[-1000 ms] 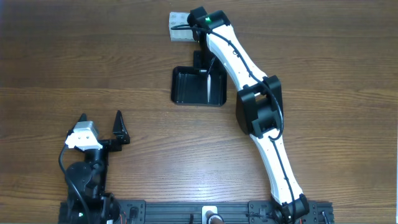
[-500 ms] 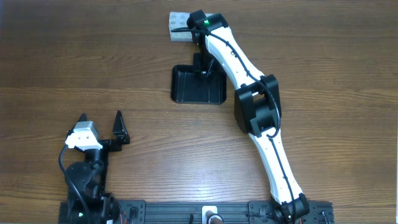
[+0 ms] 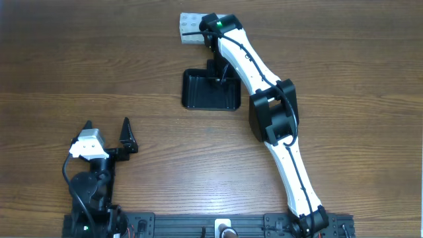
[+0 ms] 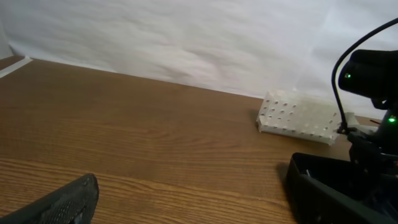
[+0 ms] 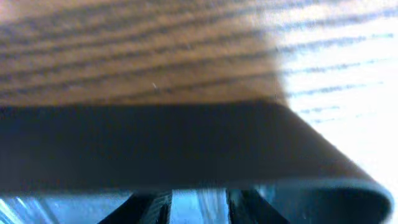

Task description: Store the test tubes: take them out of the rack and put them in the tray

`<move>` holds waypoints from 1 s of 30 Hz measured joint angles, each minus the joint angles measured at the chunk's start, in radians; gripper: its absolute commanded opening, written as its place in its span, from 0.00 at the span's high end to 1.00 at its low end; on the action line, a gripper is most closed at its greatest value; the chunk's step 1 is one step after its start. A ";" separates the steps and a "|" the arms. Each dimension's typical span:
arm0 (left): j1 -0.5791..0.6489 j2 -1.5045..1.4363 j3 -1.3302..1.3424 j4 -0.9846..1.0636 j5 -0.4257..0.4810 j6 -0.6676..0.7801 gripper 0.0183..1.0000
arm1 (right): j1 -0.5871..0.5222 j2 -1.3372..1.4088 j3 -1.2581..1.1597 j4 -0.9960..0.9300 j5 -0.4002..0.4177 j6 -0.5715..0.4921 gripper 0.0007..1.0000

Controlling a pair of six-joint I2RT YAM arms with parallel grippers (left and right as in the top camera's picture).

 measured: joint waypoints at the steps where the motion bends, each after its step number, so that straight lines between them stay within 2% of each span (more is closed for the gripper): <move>1: 0.000 0.000 0.000 0.000 0.000 0.000 0.00 | 0.000 -0.005 0.000 -0.010 0.000 0.000 0.65; 14: 0.000 0.000 0.000 0.000 0.000 0.000 0.00 | 0.001 -0.217 0.000 -0.081 0.005 0.003 0.63; 24: 0.000 0.000 0.000 0.000 0.000 0.000 0.00 | 0.001 -0.347 0.000 -0.181 0.127 0.003 0.61; 30: 0.000 0.000 0.000 0.000 0.000 0.000 0.00 | 0.001 -0.442 -0.016 -0.201 0.185 -0.025 0.55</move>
